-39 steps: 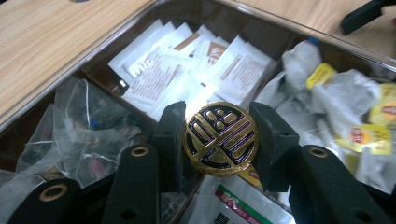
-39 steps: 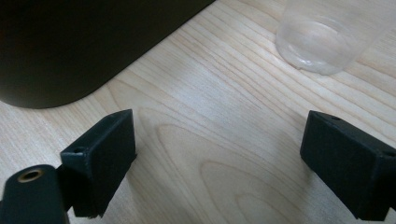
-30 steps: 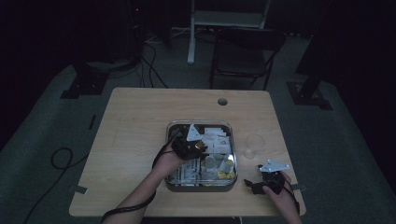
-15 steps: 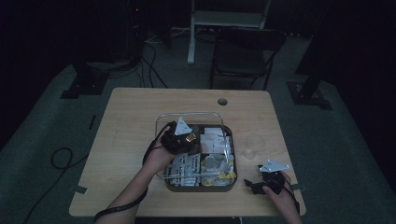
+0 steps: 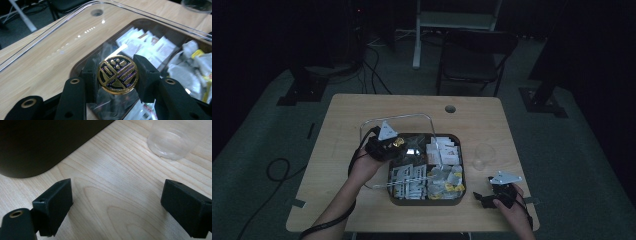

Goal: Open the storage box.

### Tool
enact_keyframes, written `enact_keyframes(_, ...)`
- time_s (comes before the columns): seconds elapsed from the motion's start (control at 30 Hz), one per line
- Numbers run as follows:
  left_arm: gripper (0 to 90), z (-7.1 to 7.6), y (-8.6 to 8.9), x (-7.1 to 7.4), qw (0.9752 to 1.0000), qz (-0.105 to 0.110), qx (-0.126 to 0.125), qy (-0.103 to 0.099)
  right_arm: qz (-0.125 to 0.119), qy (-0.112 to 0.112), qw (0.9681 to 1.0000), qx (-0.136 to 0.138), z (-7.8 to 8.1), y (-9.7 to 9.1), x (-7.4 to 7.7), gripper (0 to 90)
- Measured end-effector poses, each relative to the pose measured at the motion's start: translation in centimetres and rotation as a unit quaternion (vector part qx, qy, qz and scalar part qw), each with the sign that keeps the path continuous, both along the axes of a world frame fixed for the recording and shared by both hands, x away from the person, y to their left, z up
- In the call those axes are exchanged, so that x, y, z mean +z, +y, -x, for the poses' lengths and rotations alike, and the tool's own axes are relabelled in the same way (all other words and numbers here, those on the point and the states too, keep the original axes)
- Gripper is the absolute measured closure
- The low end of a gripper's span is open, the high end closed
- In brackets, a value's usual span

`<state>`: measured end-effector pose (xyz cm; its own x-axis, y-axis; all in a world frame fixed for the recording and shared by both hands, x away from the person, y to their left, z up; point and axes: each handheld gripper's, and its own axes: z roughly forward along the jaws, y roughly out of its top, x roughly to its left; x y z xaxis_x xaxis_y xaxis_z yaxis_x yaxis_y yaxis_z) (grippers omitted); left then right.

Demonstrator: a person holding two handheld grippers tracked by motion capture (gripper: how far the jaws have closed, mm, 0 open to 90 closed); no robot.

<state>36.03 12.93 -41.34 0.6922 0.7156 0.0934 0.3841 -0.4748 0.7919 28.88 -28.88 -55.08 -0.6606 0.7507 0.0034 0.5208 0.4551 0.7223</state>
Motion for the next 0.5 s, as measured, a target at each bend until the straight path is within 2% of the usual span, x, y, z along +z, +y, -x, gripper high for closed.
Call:
enact_keyframes(0.07, 60.0, 0.0, 0.7, -0.2, 1.0000, -0.006, 0.007, 0.000, 0.000, 0.000, 1.0000, 0.000, 0.0, 0.0, 0.0, 9.9)
enact_keyframes(0.27, 60.0, -0.1, 2.8, -1.0, 0.9994, -0.003, 0.034, 0.009, 0.000, 0.000, 1.0000, 0.000, 0.0, 0.0, 0.0, 9.9)
enact_keyframes(0.5, 60.0, -0.1, 5.5, -1.0, 0.9979, -0.005, 0.064, 0.010, 0.000, 0.000, 1.0000, 0.000, 0.0, 0.0, 0.0, 9.9)
